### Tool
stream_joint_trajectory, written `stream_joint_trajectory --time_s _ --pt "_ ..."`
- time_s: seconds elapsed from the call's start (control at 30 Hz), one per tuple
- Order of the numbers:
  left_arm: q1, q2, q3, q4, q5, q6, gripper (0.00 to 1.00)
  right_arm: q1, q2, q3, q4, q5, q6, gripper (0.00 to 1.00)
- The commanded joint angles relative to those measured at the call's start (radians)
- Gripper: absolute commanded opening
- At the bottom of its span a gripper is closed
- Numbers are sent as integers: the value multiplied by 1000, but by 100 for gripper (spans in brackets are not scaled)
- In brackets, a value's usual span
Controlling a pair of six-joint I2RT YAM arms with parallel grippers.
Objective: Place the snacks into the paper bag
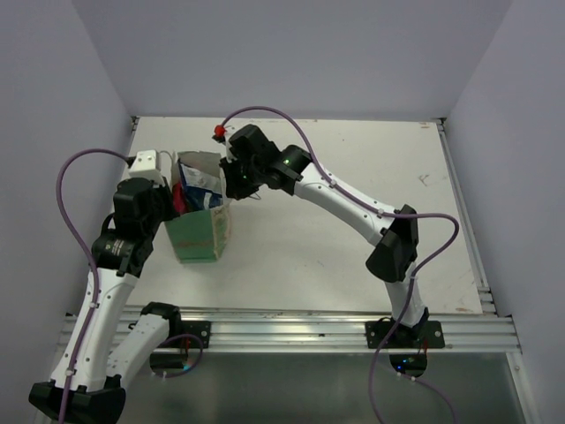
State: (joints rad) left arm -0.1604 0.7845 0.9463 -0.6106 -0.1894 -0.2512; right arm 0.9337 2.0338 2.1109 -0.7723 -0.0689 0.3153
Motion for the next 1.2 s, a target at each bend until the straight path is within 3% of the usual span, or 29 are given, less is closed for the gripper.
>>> stream_joint_trajectory --time_s 0.0,0.23,0.67,0.73,0.97,1.17 --pt "-8 -19 -9 14 30 1 0 -3 8 60 -45 23 -24 0" --pt "-31 -42 71 40 57 -48 0 -3 -76 162 -199 181 -70 0" --pt "-97 27 22 213 264 -169 0 -12 -271 94 -324 394 -65 0" --pt "-129 47 13 256 258 -194 0 -15 -288 75 -340 417 -67 0" --pt "-414 163 31 325 69 -218 0 -35 -397 -78 -341 469 -56 0" --pt "-439 191 3 359 70 -227 0 -67 -483 -297 -265 457 -41 0"
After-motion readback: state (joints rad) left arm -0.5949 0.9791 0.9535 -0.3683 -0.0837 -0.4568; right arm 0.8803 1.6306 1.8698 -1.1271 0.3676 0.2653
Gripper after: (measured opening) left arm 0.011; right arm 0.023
